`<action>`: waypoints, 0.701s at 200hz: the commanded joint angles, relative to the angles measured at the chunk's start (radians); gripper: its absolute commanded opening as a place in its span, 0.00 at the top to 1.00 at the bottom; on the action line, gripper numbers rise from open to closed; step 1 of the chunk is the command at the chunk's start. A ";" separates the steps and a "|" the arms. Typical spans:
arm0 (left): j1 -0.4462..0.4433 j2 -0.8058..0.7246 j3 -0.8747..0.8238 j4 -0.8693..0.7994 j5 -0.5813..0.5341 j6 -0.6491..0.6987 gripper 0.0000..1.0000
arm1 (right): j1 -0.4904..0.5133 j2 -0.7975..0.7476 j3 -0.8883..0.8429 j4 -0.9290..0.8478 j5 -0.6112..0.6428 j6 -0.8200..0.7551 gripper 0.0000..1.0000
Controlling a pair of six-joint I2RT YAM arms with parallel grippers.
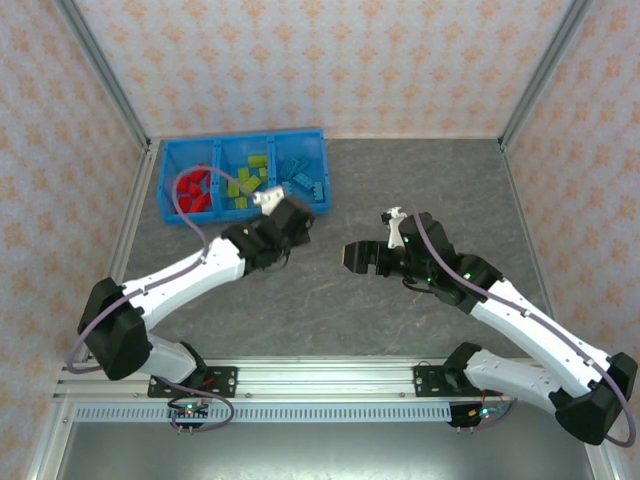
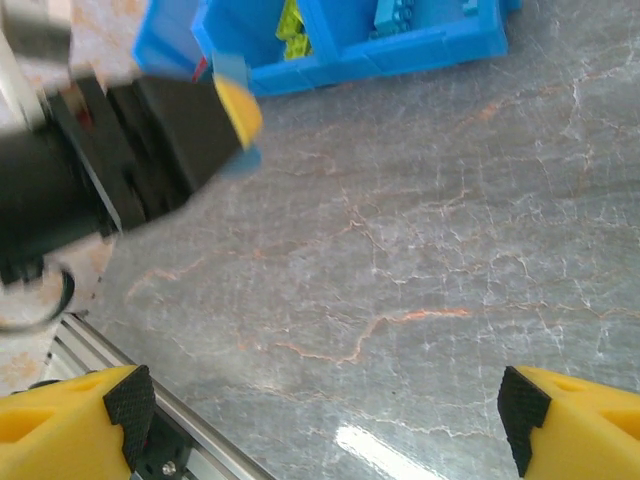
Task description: Sort the legos into containers by color
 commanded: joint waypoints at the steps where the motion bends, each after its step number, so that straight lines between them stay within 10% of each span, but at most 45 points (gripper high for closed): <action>1: 0.088 0.126 0.122 0.051 -0.030 0.135 0.86 | 0.004 -0.016 -0.021 0.034 0.025 0.032 0.09; 82: 0.296 0.844 1.008 -0.133 0.139 0.157 0.76 | 0.004 -0.053 -0.032 -0.025 0.065 0.058 0.09; 140: 0.299 0.835 1.102 -0.153 0.222 0.204 0.49 | 0.003 -0.078 -0.033 -0.089 0.221 0.024 0.08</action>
